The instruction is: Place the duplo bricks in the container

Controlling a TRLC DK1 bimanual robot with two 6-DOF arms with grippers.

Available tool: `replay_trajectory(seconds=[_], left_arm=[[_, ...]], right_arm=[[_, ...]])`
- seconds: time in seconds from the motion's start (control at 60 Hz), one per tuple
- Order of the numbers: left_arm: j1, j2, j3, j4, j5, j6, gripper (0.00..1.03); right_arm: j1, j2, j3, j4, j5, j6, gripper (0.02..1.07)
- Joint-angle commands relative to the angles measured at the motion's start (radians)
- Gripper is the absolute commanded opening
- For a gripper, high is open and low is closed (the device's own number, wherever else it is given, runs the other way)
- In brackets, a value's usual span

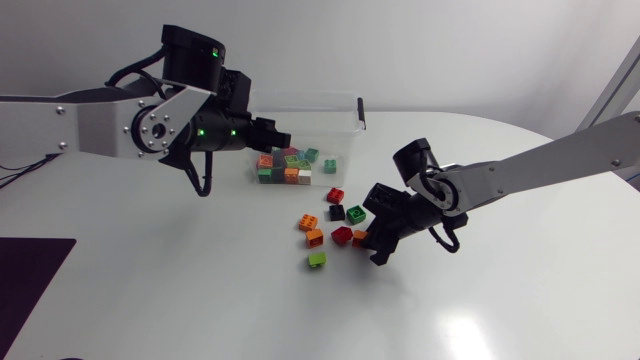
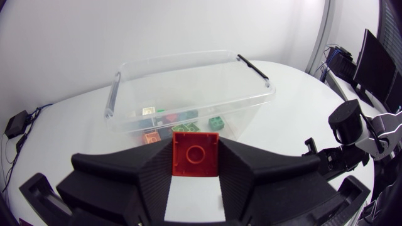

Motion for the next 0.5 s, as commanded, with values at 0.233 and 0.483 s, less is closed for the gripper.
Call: replay_trajectory(seconds=[0.233,0.483], left_arm=[[0.043,0.07,0.152,-0.007,0.016,0.019,0.19],[0.073,0.185,0.295,-0.03,0.026,0.02,0.19]], right_arm=[[0.025,-0.079,-0.027,-0.049,-0.004,-0.008,0.25],[0.042,-0.258,-0.052,-0.141,-0.005,0.03,0.24]])
